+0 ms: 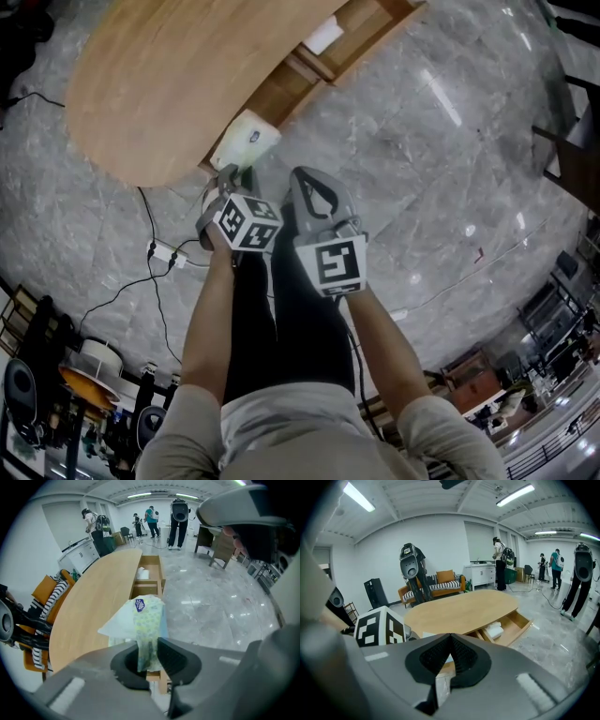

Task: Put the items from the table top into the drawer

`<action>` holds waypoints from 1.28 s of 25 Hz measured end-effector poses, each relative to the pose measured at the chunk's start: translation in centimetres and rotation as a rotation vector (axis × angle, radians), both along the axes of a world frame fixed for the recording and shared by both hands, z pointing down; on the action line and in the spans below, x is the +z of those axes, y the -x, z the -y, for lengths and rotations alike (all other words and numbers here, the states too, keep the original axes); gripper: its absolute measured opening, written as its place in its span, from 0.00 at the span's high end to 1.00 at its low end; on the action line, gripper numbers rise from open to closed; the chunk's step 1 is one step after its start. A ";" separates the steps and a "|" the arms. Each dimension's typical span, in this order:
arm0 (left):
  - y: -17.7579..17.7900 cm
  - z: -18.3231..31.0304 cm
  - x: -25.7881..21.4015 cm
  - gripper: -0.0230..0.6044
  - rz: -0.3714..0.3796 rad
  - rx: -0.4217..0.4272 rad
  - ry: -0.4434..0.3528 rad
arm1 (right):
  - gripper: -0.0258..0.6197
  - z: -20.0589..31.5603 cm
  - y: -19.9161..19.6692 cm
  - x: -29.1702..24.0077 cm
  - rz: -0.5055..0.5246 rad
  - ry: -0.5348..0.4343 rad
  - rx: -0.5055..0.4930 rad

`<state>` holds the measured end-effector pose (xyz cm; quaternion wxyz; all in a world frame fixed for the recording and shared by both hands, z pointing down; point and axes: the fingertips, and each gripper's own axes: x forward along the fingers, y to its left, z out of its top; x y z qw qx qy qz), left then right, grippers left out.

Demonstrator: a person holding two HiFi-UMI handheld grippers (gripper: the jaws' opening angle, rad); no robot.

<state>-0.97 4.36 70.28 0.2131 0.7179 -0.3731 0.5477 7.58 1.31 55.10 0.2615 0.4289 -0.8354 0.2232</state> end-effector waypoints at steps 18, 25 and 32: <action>-1.2 4.3 5.4 0.87 -0.021 -0.019 0.039 | 0.95 2.7 -1.2 5.2 0.029 0.027 0.004; -1.0 4.9 7.5 0.87 -0.002 -0.023 0.058 | 0.95 3.7 -0.3 7.1 0.037 0.060 -0.012; -1.5 6.2 8.8 0.87 -0.001 -0.023 0.047 | 0.95 4.6 -0.8 9.1 0.008 0.103 -0.039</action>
